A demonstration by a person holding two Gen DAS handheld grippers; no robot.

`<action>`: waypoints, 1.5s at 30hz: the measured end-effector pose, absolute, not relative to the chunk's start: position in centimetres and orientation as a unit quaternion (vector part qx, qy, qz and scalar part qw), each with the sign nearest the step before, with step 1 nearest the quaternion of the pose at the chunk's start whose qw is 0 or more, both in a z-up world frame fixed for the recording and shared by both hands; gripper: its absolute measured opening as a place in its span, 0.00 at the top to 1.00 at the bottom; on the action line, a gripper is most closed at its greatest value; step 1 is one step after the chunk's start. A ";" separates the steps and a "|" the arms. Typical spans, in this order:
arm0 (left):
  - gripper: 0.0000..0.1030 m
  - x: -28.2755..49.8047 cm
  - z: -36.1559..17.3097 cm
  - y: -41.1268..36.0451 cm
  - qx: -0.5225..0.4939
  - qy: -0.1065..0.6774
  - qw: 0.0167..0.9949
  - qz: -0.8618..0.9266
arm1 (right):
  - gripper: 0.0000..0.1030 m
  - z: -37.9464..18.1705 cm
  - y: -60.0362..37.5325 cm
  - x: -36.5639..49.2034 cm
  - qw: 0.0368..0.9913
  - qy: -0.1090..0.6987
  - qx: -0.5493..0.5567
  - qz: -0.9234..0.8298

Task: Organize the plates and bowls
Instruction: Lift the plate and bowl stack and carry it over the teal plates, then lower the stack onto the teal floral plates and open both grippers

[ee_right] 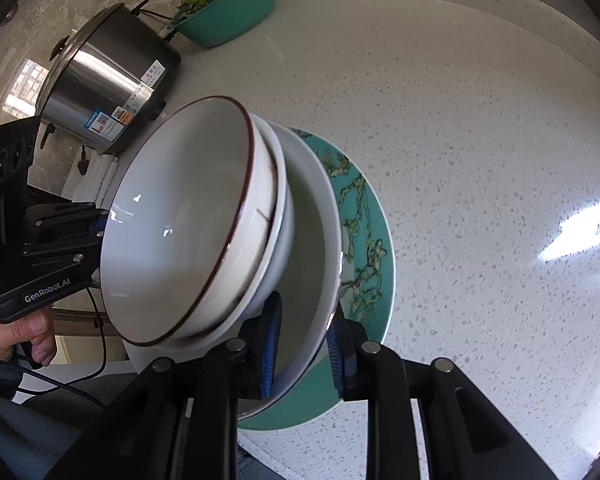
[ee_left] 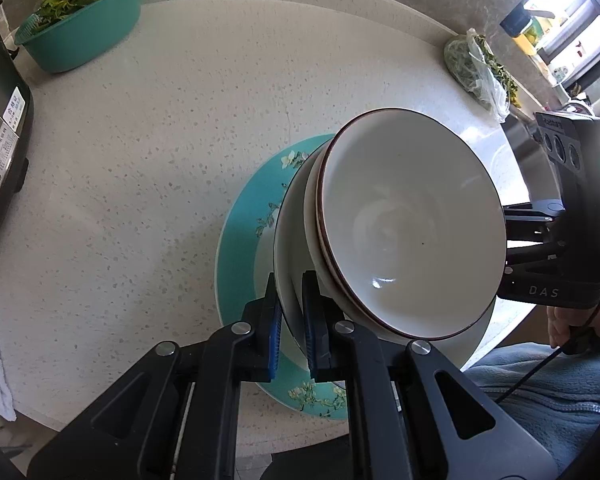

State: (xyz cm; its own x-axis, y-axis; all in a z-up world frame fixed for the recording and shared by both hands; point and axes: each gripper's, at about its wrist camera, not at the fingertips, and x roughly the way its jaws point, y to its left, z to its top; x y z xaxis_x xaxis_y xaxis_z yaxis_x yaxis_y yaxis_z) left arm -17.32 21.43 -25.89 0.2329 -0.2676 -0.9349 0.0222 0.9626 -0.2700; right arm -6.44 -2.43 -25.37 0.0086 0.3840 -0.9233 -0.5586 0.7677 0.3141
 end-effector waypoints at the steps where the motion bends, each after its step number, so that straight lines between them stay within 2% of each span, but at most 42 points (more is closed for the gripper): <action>1: 0.92 -17.3 -26.0 21.4 -0.099 0.611 0.780 -0.094 | 0.77 -25.4 -2.4 -6.5 0.708 0.620 -0.069 0.332; 17: 0.91 -17.4 -25.7 21.7 -0.094 0.592 0.790 -0.131 | 0.76 -25.6 -2.2 -7.7 0.745 0.593 -0.066 0.297; 25: 0.91 -19.2 -22.9 22.1 -0.082 0.563 0.814 -0.115 | 0.58 -23.9 -3.5 -9.1 0.771 0.570 -0.063 0.279; 26: 0.91 -19.6 -22.1 22.0 -0.078 0.555 0.821 -0.110 | 0.52 -23.6 -3.7 -9.5 0.774 0.566 -0.060 0.279; 27: 0.91 -19.8 -21.5 21.9 -0.074 0.548 0.827 -0.106 | 0.41 -23.3 -4.1 -9.9 0.778 0.562 -0.057 0.277; 29: 0.91 -20.3 -20.1 21.7 -0.064 0.530 0.840 -0.095 | 0.30 -22.8 -4.8 -10.8 0.790 0.551 -0.053 0.264; 31: 0.90 -20.9 -18.9 21.2 -0.055 0.516 0.850 -0.089 | 0.28 -22.1 -5.6 -11.7 0.797 0.545 -0.039 0.257; 32: 0.84 -21.2 -18.3 20.8 -0.051 0.510 0.854 -0.088 | 0.23 -21.8 -6.0 -12.1 0.800 0.543 -0.033 0.252; 34: 0.52 -21.8 -17.3 19.9 -0.045 0.497 0.862 -0.090 | 0.16 -20.9 -7.0 -13.1 0.811 0.538 -0.021 0.229; 35: 0.11 -22.2 -16.7 19.5 -0.046 0.488 0.867 -0.093 | 0.14 -20.5 -7.6 -13.5 0.816 0.535 -0.012 0.220; 36: 0.00 -22.5 -16.3 19.2 -0.050 0.481 0.870 -0.097 | 0.08 -20.0 -8.2 -14.0 0.819 0.533 -0.002 0.210; 38: 0.00 -22.8 -15.3 18.6 -0.063 0.475 0.872 -0.101 | 0.00 -19.0 -8.9 -14.6 0.829 0.528 -0.005 0.185; 45: 0.00 -21.9 -10.8 17.0 -0.059 0.466 0.877 -0.097 | 0.00 -13.8 -10.9 -16.5 0.861 0.499 0.003 0.093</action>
State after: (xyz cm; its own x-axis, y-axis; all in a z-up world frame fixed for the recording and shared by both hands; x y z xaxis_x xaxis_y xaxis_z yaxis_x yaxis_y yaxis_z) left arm -21.90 17.00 -10.80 0.5460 -0.2251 -0.8070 0.1149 0.9742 -0.1940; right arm -16.54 -10.91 -13.83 0.4839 0.1632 -0.8598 -0.1571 0.9827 0.0981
